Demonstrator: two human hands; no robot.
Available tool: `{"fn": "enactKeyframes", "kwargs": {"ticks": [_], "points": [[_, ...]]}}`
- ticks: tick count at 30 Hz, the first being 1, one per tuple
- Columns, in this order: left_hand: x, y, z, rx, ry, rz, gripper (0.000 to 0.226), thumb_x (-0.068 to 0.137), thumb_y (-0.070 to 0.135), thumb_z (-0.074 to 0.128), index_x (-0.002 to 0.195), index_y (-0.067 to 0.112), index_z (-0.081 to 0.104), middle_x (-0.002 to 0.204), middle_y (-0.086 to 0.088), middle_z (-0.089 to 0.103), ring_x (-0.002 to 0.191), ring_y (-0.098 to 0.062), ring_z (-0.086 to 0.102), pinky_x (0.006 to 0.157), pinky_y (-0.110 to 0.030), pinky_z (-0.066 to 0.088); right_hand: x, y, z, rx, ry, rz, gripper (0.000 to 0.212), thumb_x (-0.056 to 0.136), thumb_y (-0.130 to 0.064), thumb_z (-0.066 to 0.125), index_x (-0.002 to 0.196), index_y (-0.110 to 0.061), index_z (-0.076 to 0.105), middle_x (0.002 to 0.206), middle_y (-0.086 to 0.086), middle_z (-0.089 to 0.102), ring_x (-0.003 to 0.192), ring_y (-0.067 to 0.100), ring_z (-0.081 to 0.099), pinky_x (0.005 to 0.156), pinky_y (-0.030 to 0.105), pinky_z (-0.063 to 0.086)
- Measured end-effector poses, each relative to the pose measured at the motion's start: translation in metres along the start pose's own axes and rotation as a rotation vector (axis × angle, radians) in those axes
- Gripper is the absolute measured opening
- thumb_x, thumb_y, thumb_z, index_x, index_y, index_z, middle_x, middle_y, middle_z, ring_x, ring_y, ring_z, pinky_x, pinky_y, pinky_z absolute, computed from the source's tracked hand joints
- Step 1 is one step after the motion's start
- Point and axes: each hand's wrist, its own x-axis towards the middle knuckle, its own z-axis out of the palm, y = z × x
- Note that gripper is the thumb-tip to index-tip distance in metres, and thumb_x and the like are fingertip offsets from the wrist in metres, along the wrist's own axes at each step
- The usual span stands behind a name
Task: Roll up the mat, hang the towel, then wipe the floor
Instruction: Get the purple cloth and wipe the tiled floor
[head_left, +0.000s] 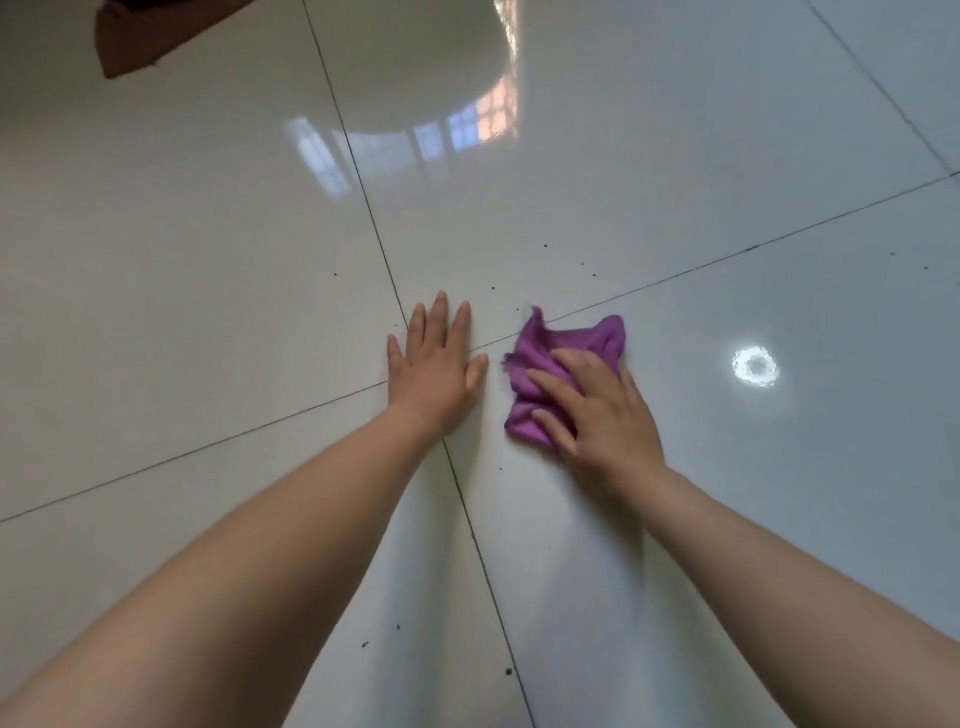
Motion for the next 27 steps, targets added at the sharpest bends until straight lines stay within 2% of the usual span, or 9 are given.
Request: {"fn": "enactKeyframes", "kwargs": {"ticks": [2,4,10,12,17,19,21,23,27], "points": [[-0.021,0.002,0.005,0.032,-0.029,0.023,0.062,0.098,0.045,0.028,0.149,0.028,-0.003,0.158,0.004,-0.013,0.145,-0.019,-0.012,0.115,-0.05,0.0,-0.034,0.014,-0.005,0.004,-0.044,-0.134,0.04,0.089,-0.045,0.046,0.117,-0.022,0.062,0.123,0.009,0.057,0.114,0.027,0.051,0.098,0.045,0.04],[-0.043,0.007,0.012,0.075,-0.061,0.05,0.063,0.098,0.046,0.026,0.149,0.028,-0.004,0.157,0.004,-0.015,0.144,-0.019,-0.013,0.116,-0.05,0.001,-0.058,0.04,-0.017,0.021,-0.008,-0.094,0.038,0.09,-0.043,0.046,0.116,-0.022,0.063,0.123,0.009,0.058,0.113,0.027,0.053,0.096,0.044,0.041],[-0.098,0.047,0.039,0.108,-0.159,0.051,0.067,0.097,0.05,0.024,0.148,0.026,-0.013,0.155,0.006,-0.024,0.143,-0.02,-0.021,0.114,-0.054,-0.001,-0.09,0.076,-0.043,0.052,0.103,0.431,0.047,0.086,-0.044,0.037,0.122,-0.023,0.057,0.131,0.008,0.049,0.122,0.029,0.044,0.104,0.049,0.028],[-0.107,0.056,0.046,0.116,-0.185,0.043,0.07,0.096,0.052,0.024,0.147,0.025,-0.015,0.154,0.004,-0.027,0.142,-0.022,-0.024,0.113,-0.056,-0.002,-0.114,0.058,-0.037,0.037,0.095,0.354,0.044,0.087,-0.043,0.039,0.121,-0.023,0.058,0.13,0.007,0.05,0.12,0.028,0.045,0.1,0.046,0.03],[-0.109,0.054,0.049,0.143,-0.184,0.05,0.072,0.095,0.054,0.025,0.147,0.025,-0.015,0.154,0.002,-0.027,0.142,-0.023,-0.023,0.112,-0.058,0.001,-0.181,0.055,-0.024,0.019,0.036,-0.109,0.033,0.092,-0.041,0.042,0.116,-0.025,0.059,0.124,0.006,0.056,0.114,0.026,0.05,0.096,0.043,0.037],[-0.109,0.053,0.05,0.149,-0.181,0.053,0.072,0.094,0.055,0.024,0.147,0.025,-0.015,0.154,0.002,-0.027,0.142,-0.023,-0.023,0.113,-0.058,0.001,-0.187,0.07,-0.03,-0.015,0.118,0.086,0.033,0.09,-0.037,0.044,0.115,-0.022,0.061,0.124,0.008,0.056,0.113,0.027,0.051,0.096,0.043,0.036],[-0.109,0.054,0.05,0.144,-0.177,0.053,0.073,0.094,0.055,0.024,0.147,0.025,-0.015,0.154,0.002,-0.027,0.142,-0.023,-0.023,0.113,-0.058,0.002,-0.181,0.074,-0.038,-0.034,0.245,0.553,0.037,0.089,-0.034,0.04,0.117,-0.019,0.06,0.126,0.011,0.052,0.115,0.03,0.048,0.094,0.045,0.036],[-0.109,0.055,0.05,0.143,-0.174,0.052,0.073,0.094,0.055,0.024,0.147,0.025,-0.015,0.154,0.002,-0.027,0.142,-0.023,-0.023,0.113,-0.058,0.002,-0.171,0.059,-0.036,-0.033,0.312,0.782,0.04,0.089,-0.033,0.038,0.119,-0.018,0.058,0.13,0.012,0.05,0.119,0.031,0.045,0.094,0.049,0.038],[-0.11,0.055,0.048,0.145,-0.178,0.056,0.073,0.095,0.054,0.025,0.147,0.023,-0.016,0.154,0.001,-0.027,0.142,-0.024,-0.023,0.113,-0.058,0.001,-0.17,0.023,-0.019,-0.081,0.2,0.498,0.039,0.088,-0.037,0.039,0.118,-0.022,0.058,0.127,0.008,0.055,0.119,0.026,0.044,0.093,0.048,0.043]]}}
